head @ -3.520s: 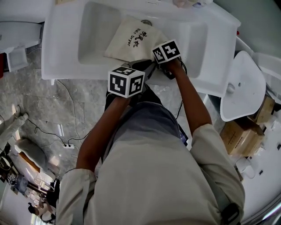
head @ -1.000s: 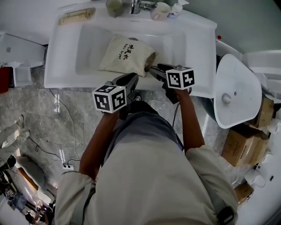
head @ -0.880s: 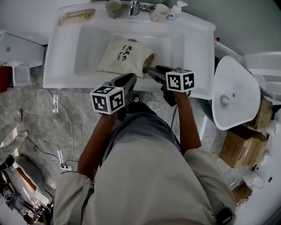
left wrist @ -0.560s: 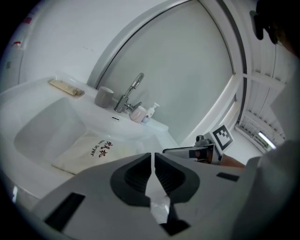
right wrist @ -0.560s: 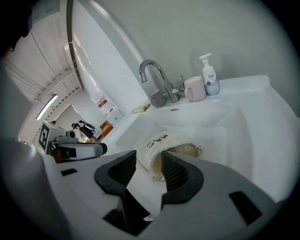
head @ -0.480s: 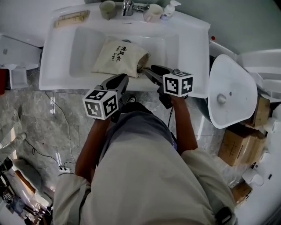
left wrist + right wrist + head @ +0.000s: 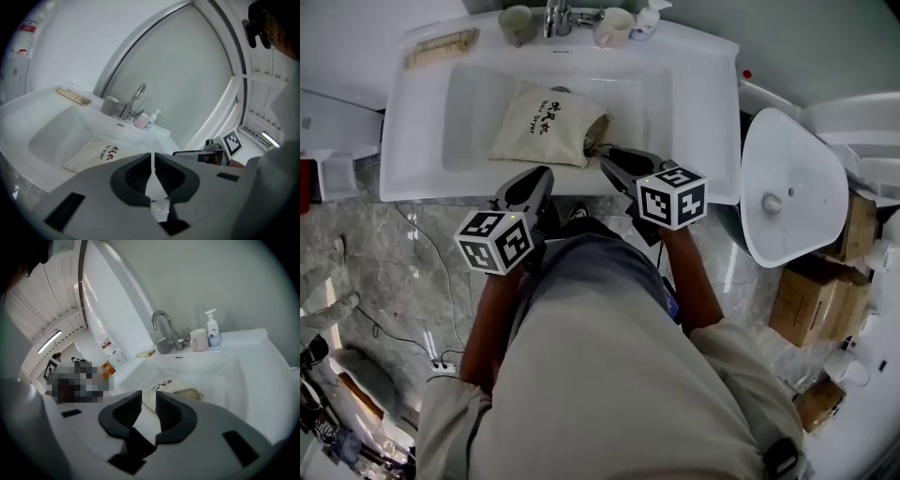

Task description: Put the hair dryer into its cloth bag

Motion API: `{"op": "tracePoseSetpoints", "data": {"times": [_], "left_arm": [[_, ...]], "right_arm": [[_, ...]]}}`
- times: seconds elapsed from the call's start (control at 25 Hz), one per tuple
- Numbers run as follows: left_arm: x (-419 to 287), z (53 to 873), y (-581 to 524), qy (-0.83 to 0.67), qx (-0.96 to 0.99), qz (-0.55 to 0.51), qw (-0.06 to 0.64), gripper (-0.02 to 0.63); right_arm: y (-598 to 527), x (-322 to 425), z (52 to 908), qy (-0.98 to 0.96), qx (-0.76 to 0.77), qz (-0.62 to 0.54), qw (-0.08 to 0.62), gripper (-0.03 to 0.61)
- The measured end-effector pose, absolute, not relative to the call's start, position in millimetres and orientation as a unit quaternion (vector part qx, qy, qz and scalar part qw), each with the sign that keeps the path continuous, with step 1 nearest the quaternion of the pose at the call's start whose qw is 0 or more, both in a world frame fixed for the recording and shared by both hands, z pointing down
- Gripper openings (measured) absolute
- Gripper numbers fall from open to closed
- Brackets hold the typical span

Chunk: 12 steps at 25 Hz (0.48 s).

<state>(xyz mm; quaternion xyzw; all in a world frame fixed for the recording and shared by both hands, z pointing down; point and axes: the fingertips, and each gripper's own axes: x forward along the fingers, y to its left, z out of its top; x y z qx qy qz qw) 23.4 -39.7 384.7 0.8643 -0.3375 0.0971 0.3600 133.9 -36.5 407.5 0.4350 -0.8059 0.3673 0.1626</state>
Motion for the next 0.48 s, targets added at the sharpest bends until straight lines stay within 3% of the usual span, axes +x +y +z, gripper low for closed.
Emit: {"op": "tracePoseSetpoints", "data": {"times": [0.2, 0.48], "left_arm": [[10, 376, -43, -0.350, 0.862, 0.072, 0.358, 0.023], [-3, 357, -52, -0.389, 0.867, 0.062, 0.306, 0.023]], "right_arm": [[-31, 140, 407, -0.798, 0.464, 0.341, 0.179, 0.078], [-20, 171, 396, -0.773, 0.523, 0.312, 0.178, 0.047]]}}
